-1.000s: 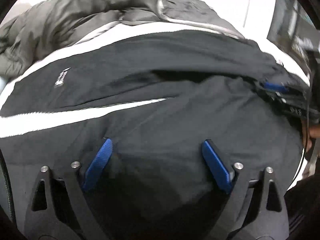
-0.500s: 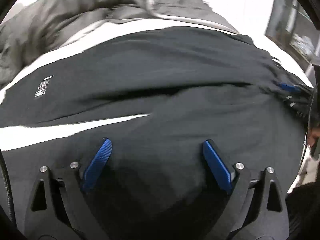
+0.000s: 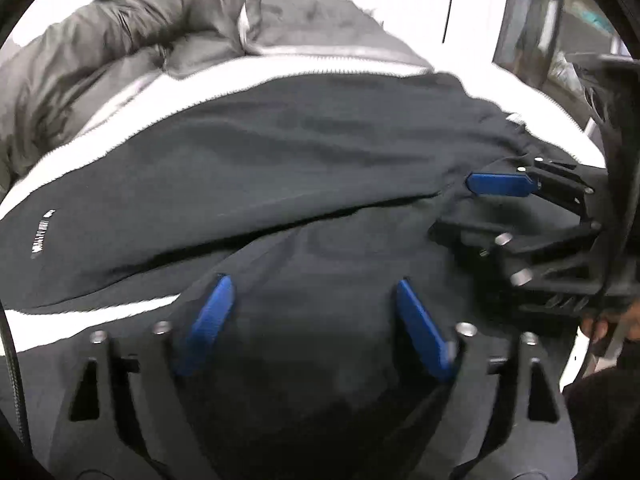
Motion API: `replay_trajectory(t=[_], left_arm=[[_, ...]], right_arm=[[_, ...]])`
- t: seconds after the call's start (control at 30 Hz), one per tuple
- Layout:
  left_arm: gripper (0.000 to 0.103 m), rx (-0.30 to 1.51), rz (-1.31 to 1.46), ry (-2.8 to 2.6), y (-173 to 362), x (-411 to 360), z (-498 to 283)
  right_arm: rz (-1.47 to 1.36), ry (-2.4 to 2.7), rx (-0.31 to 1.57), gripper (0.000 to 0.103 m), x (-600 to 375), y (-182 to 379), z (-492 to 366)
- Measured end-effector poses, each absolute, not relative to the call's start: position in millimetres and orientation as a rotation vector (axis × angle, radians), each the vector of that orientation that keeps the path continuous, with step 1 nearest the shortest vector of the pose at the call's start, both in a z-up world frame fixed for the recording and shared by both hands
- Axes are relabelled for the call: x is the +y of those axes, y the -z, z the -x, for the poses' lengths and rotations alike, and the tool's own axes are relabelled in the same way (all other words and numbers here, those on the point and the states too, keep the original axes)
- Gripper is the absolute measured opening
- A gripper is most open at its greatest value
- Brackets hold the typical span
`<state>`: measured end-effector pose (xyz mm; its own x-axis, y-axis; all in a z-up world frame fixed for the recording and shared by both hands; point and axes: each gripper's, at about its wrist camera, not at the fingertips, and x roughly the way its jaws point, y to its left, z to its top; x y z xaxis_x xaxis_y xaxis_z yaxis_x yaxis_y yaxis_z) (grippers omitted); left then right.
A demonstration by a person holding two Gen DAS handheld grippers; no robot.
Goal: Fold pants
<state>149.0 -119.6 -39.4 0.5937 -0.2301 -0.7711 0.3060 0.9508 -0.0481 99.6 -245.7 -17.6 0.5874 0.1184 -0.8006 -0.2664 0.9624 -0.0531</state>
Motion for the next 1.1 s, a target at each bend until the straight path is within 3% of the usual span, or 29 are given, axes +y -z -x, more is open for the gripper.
replay_trajectory(t=[0.13, 0.23, 0.33, 0.43, 0.5, 0.57, 0.7, 0.8, 0.93, 1.0, 1.1], left_arm=[[0.074, 0.909, -0.062, 0.229, 44.8, -94.0, -154.7], [0.078, 0.895, -0.055, 0.13, 45.1, -54.2, -145.8], [0.079, 0.873, -0.003, 0.116, 48.1, -27.8, -126.9], [0.079, 0.811, 0.018, 0.115, 35.9, -28.3, -99.6], [0.084, 0.758, -0.02, 0.196, 21.4, -55.2, -79.4], [0.094, 0.737, -0.109, 0.311, 21.3, -87.5, -63.3], [0.094, 0.795, -0.22, 0.378, 43.4, -114.6, -57.6], [0.094, 0.832, -0.122, 0.337, 45.6, -75.2, -60.6], [0.094, 0.832, -0.077, 0.168, 44.4, -3.4, -66.0], [0.094, 0.826, -0.045, 0.106, 42.1, 23.6, -56.2], [0.093, 0.794, -0.008, 0.161, 34.8, 29.7, -37.1]], right_arm=[[0.195, -0.127, 0.956, 0.057, -276.2, 23.3, -103.3], [0.24, 0.138, 0.922, 0.066, -337.8, 22.2, -85.8], [0.124, 0.129, 0.877, 0.062, -377.8, 17.4, -65.2], [0.168, 0.138, 0.816, 0.062, -356.8, 5.2, -49.9], [0.145, 0.01, 0.774, 0.065, -323.4, -5.8, -37.6], [0.13, -0.126, 0.757, 0.078, -296.3, -11.2, -27.9], [0.258, -0.273, 0.869, 0.08, -242.4, 23.4, -37.6], [0.249, -0.218, 0.869, 0.08, -259.5, 27.1, -45.2], [0.253, 0.14, 0.849, 0.08, -351.9, 19.3, -33.7], [0.129, 0.186, 0.836, 0.079, -391.3, 14.2, -27.1], [0.105, 0.175, 0.765, 0.079, -381.4, 0.6, -10.6]])
